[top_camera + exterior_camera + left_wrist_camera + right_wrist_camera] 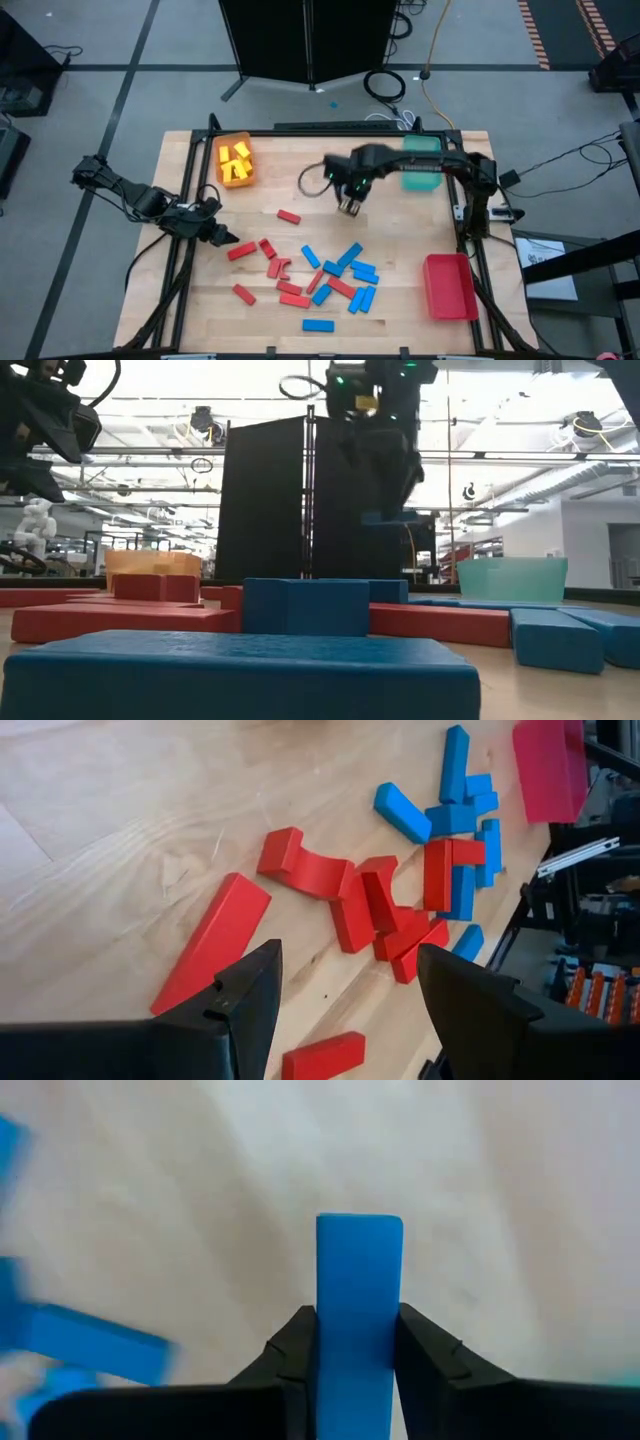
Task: Sort blocks
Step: Put the blue block into the blue bin
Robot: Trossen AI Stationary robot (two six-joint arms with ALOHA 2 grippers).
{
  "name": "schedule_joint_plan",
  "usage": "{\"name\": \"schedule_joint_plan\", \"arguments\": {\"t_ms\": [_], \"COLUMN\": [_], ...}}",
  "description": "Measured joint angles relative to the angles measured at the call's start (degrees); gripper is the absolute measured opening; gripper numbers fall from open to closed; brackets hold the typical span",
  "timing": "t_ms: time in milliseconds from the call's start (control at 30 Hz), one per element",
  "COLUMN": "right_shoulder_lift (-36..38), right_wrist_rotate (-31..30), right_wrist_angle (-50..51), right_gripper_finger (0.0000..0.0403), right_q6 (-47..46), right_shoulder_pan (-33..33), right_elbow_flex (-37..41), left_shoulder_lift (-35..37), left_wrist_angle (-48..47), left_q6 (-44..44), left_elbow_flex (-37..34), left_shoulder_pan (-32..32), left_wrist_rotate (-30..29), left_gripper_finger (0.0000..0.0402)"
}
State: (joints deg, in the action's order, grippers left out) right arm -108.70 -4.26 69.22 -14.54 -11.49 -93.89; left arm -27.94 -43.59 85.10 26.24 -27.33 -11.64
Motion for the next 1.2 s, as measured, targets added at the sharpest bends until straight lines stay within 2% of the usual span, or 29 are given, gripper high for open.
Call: {"name": "schedule_joint_plan", "arguments": {"t_ms": [300, 567, 767, 1200], "right_shoulder_lift": [9.83, 20.38, 22.92, 24.78], "right_wrist_rotate": [-6.59, -6.58, -7.30, -2.99], "right_wrist_angle": [4.51, 4.45, 3.53, -12.41], "right_gripper_finger": [0.0064, 0.0064, 0.0064, 0.0064], "right_q6": [0.19, -3.25, -2.63, -3.64], "right_shoulder_pan": [-14.30, -25.10, -29.52, -35.90], "right_elbow_flex": [2.53, 8.78, 18.21, 36.40], "left_shoulder_lift": [0.00, 0.00, 0.00, 0.00], "left_wrist_angle": [0.00, 0.02, 0.07, 0.24], "left_q6": [-0.07, -1.49, -1.44, 0.18], "left_elbow_flex": [0.00, 0.00, 0.00, 0.00], "left_shoulder_pan": [0.00, 0.00, 0.00, 0.00], "left_wrist_rotate": [0.00, -2.86, -5.74, -12.46], "left_gripper_finger": [0.0228, 0.0228, 0.0228, 0.0228]}}
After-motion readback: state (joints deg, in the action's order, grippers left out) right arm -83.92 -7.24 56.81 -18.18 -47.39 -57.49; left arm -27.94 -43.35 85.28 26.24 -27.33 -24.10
